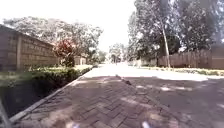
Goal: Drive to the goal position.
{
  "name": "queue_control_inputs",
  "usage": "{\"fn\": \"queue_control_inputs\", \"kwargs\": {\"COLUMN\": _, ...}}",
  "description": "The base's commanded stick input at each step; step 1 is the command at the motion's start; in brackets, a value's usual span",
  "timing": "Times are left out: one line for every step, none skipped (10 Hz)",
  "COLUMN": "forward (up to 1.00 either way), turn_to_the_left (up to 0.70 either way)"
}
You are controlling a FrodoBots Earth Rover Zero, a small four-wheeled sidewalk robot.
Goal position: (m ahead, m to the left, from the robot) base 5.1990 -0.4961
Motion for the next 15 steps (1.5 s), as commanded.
{"fn": "queue_control_inputs", "kwargs": {"forward": 0.7, "turn_to_the_left": -0.19}}
{"fn": "queue_control_inputs", "kwargs": {"forward": 0.7, "turn_to_the_left": -0.16}}
{"fn": "queue_control_inputs", "kwargs": {"forward": 0.7, "turn_to_the_left": -0.13}}
{"fn": "queue_control_inputs", "kwargs": {"forward": 0.7, "turn_to_the_left": -0.1}}
{"fn": "queue_control_inputs", "kwargs": {"forward": 0.7, "turn_to_the_left": -0.07}}
{"fn": "queue_control_inputs", "kwargs": {"forward": 0.7, "turn_to_the_left": -0.04}}
{"fn": "queue_control_inputs", "kwargs": {"forward": 0.7, "turn_to_the_left": -0.01}}
{"fn": "queue_control_inputs", "kwargs": {"forward": 0.7, "turn_to_the_left": 0.0}}
{"fn": "queue_control_inputs", "kwargs": {"forward": 0.7, "turn_to_the_left": 0.0}}
{"fn": "queue_control_inputs", "kwargs": {"forward": 0.7, "turn_to_the_left": 0.0}}
{"fn": "queue_control_inputs", "kwargs": {"forward": 0.7, "turn_to_the_left": 0.0}}
{"fn": "queue_control_inputs", "kwargs": {"forward": 0.7, "turn_to_the_left": 0.0}}
{"fn": "queue_control_inputs", "kwargs": {"forward": 0.7, "turn_to_the_left": 0.16}}
{"fn": "queue_control_inputs", "kwargs": {"forward": 0.7, "turn_to_the_left": 0.32}}
{"fn": "queue_control_inputs", "kwargs": {"forward": 0.7, "turn_to_the_left": 0.35}}
